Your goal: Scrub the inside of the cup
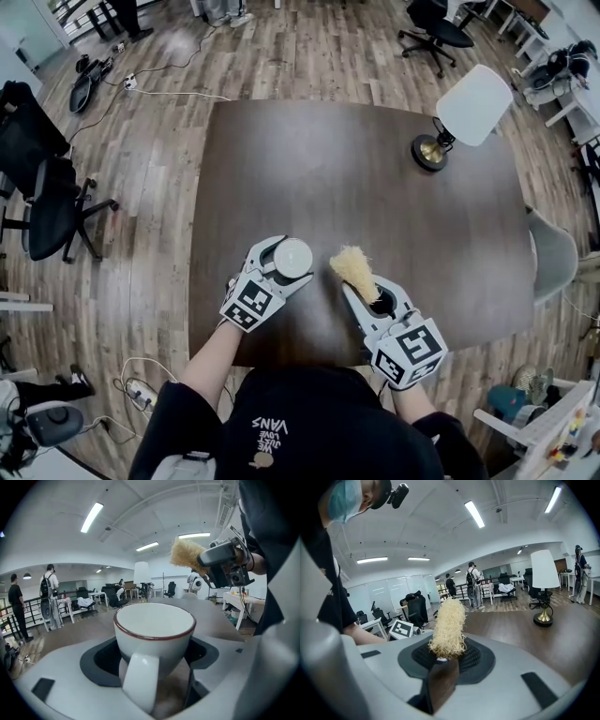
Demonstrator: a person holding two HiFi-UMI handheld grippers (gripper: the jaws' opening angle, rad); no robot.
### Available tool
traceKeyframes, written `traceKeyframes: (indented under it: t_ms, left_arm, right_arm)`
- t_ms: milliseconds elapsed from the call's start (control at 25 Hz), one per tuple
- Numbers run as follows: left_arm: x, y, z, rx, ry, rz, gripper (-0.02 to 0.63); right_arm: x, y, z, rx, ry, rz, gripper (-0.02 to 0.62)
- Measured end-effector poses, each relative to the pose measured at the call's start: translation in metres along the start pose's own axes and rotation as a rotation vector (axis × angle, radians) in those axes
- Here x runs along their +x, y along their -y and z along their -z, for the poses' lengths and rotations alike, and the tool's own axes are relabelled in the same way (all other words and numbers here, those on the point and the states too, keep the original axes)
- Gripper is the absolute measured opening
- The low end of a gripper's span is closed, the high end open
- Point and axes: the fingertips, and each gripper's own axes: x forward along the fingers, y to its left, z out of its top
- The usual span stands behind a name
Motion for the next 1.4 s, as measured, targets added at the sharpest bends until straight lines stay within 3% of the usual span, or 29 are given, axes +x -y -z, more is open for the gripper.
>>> traceKeyframes:
  t_ms: [160,440,720,960,1400]
  left_arm:
    - [-0.017,0.006,-0.023,0.047,-0.006,-0.030,0.402]
    - [-0.044,0.019,-0.061,0.160,-0.034,-0.077,0.402]
    - [-0.062,0.029,-0.079,0.219,-0.053,-0.120,0.402]
    - [-0.068,0.034,-0.075,0.332,-0.137,-0.162,0.402]
    - [-0.064,0.049,-0.066,0.419,-0.230,-0.200,0.402]
  right_arm:
    - [-0.004,-0.011,-0.011,-0.034,0.017,-0.031,0.094]
    - [-0.006,-0.040,-0.027,-0.209,0.004,-0.088,0.094]
    - [-0.011,-0.066,-0.028,-0.524,-0.191,-0.163,0.094]
    - [-0.002,-0.073,-0.010,-0.885,-0.393,-0.200,0.094]
    - [0.011,-0.064,0.020,-1.545,-0.812,-0.079,0.093]
